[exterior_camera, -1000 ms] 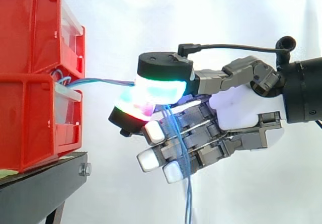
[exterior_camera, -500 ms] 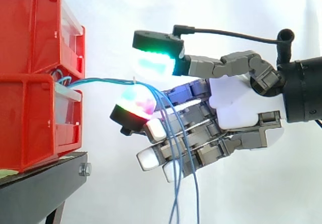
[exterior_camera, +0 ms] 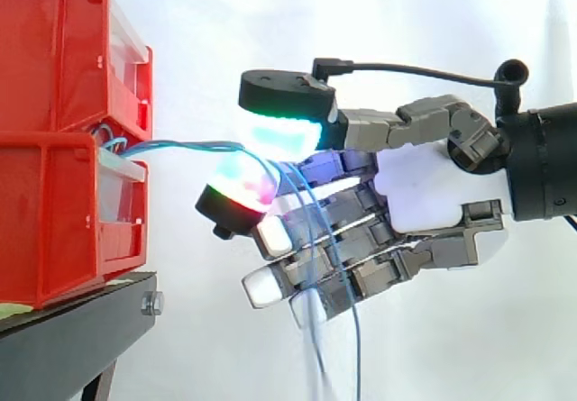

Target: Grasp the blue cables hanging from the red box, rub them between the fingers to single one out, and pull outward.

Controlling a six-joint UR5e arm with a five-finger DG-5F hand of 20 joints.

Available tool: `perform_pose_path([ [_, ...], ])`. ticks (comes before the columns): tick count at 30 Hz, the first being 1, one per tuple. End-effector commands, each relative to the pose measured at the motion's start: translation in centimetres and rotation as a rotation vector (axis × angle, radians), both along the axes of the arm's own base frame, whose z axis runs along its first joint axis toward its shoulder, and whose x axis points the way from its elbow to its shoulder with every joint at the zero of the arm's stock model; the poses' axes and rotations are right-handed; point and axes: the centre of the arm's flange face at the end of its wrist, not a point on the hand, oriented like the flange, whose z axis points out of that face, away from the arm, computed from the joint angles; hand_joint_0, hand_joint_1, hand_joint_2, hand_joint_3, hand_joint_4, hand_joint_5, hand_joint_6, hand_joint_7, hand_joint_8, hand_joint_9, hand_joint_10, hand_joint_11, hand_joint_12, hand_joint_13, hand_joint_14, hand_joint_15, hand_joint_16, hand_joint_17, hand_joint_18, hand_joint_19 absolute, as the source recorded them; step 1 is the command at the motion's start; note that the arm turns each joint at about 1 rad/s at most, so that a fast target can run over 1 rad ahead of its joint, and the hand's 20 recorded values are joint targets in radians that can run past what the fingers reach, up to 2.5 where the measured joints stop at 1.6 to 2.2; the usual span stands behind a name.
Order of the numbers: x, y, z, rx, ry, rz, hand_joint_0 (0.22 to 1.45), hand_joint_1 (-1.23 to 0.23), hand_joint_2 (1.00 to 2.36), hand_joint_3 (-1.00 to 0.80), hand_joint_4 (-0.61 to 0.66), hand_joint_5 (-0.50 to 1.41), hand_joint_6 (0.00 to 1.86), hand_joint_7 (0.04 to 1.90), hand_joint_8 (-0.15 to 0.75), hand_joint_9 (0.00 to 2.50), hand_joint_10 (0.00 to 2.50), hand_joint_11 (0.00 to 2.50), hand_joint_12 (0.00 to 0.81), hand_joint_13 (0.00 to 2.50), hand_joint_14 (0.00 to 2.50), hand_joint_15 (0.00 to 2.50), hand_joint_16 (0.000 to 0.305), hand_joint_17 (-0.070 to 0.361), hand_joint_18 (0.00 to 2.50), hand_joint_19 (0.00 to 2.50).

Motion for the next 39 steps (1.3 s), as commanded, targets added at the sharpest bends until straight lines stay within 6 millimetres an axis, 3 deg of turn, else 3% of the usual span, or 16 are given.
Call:
perform_pose_path([
  [1,0.05,0.10,0.04,-0.003,-0.003,0.002,0.78,-0.90,1.00,-0.49,-0.08,-0.18,0.95,1.04,0.223,0.90,0.02,0.75,0.317,0.74,0.02,0.52,0.042,0.094,0.72,0.52],
  [9,0.03,0.32,-0.08,-0.008,-0.001,0.004,0.79,-0.91,1.00,-0.50,-0.11,-0.18,0.95,1.04,0.214,0.91,0.02,0.73,0.308,0.76,0.02,0.53,0.040,0.089,0.73,0.51],
  [13,-0.04,0.43,-0.29,-0.009,0.003,0.005,0.69,-0.90,1.00,-0.50,-0.03,-0.16,0.94,0.97,0.209,0.92,0.02,0.74,0.306,0.77,0.02,0.53,0.039,0.088,0.74,0.53],
  [18,-0.09,0.42,-0.43,-0.011,0.006,0.005,0.53,-0.85,1.00,-0.50,-0.01,-0.15,0.92,1.00,0.226,0.97,0.02,0.73,0.314,0.79,0.02,0.55,0.042,0.093,0.76,0.57],
  [20,-0.09,0.42,-0.43,-0.011,0.006,0.005,0.46,-0.76,1.00,-0.50,0.02,-0.15,0.91,1.00,0.250,1.00,0.02,0.72,0.343,0.82,0.02,0.55,0.047,0.107,0.81,0.56],
  [21,-0.09,0.42,-0.43,-0.011,0.006,0.005,0.44,-0.64,1.00,-0.50,0.01,-0.14,0.90,0.99,0.260,1.01,0.02,0.71,0.353,0.83,0.02,0.56,0.050,0.112,0.83,0.56],
  [27,-0.12,0.43,-0.50,-0.009,0.008,0.007,0.49,-0.42,1.00,-0.50,-0.03,-0.14,0.86,1.02,0.244,1.00,0.02,0.69,0.337,0.79,0.02,0.56,0.048,0.109,0.76,0.62],
  [31,-0.09,0.43,-0.43,-0.009,0.006,0.007,0.57,-0.57,1.01,-0.36,-0.01,-0.13,0.86,1.12,0.229,0.98,0.02,0.70,0.317,0.76,0.02,0.56,0.044,0.099,0.72,0.65],
  [35,-0.09,0.43,-0.43,-0.009,0.006,0.007,0.58,-0.70,1.01,-0.17,0.03,-0.14,0.89,1.03,0.268,0.98,0.02,0.69,0.354,0.78,0.02,0.53,0.052,0.117,0.79,0.58],
  [39,-0.09,0.43,-0.43,-0.009,0.006,0.007,0.61,-0.77,1.01,-0.11,0.01,-0.15,0.90,1.04,0.256,0.94,0.02,0.70,0.333,0.76,0.02,0.54,0.048,0.107,0.76,0.57],
])
